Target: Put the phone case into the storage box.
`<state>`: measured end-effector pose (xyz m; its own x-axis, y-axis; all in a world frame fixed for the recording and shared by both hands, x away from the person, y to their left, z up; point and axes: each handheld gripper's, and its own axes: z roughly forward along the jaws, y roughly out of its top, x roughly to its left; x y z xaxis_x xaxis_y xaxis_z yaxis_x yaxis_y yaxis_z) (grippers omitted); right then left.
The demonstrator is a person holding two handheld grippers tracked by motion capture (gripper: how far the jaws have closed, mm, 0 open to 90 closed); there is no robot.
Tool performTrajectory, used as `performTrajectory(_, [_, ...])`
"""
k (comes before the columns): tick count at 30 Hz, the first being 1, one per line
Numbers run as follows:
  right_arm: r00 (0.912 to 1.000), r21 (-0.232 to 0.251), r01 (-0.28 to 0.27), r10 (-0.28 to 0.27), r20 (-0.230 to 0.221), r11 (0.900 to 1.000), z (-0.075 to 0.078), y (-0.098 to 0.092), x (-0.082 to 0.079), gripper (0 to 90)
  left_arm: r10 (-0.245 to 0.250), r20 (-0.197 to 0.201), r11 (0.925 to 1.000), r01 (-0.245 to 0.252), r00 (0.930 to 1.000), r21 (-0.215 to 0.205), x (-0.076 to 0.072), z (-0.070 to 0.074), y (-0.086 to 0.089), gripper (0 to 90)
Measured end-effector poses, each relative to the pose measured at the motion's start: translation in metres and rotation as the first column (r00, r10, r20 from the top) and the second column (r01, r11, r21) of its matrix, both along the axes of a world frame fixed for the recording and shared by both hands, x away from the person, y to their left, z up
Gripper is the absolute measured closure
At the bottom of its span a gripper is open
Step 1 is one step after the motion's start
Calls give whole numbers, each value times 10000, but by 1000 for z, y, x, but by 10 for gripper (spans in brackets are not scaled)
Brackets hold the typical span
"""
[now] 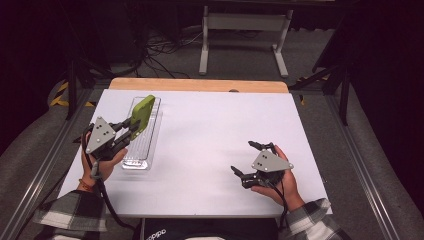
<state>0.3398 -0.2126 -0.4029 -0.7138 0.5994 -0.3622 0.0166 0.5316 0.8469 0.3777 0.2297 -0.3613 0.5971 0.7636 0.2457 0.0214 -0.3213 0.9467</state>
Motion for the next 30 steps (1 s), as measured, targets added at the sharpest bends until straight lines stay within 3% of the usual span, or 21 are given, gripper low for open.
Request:
performTrajectory(7, [10000,13,20,-20,-70,10000,-1,1,2,99,-202,-438,9989,184,9988,-426,20,-4,11,782])
performTrajectory(14, [9999,-158,45,-47,-137,9999,-4,3,5,99,-428,-834,9981,389,9956,-478,49,-7,22,782])
performTrajectory(17, [9998,-190,100,-104,-196,9998,-4,3,6,99,-543,-1173,9983,513,9916,-287,68,-9,26,782])
performTrajectory(20, [9997,-219,103,-109,-240,9997,-5,3,8,102,-639,-1462,9976,591,9872,-372,85,-13,29,782])
performTrajectory(23, [9996,-290,102,-109,-262,9995,-6,4,7,103,-687,-1608,9971,625,9846,-433,94,-15,30,781])
performTrajectory(28, [9994,-425,94,-108,-322,9991,-7,4,8,103,-1023,-2182,9933,879,9705,-750,112,-26,29,781])
performTrajectory(30, [9991,-487,68,-89,-421,9988,-8,5,9,103,-932,-2306,9943,784,9686,-727,117,-29,29,781])
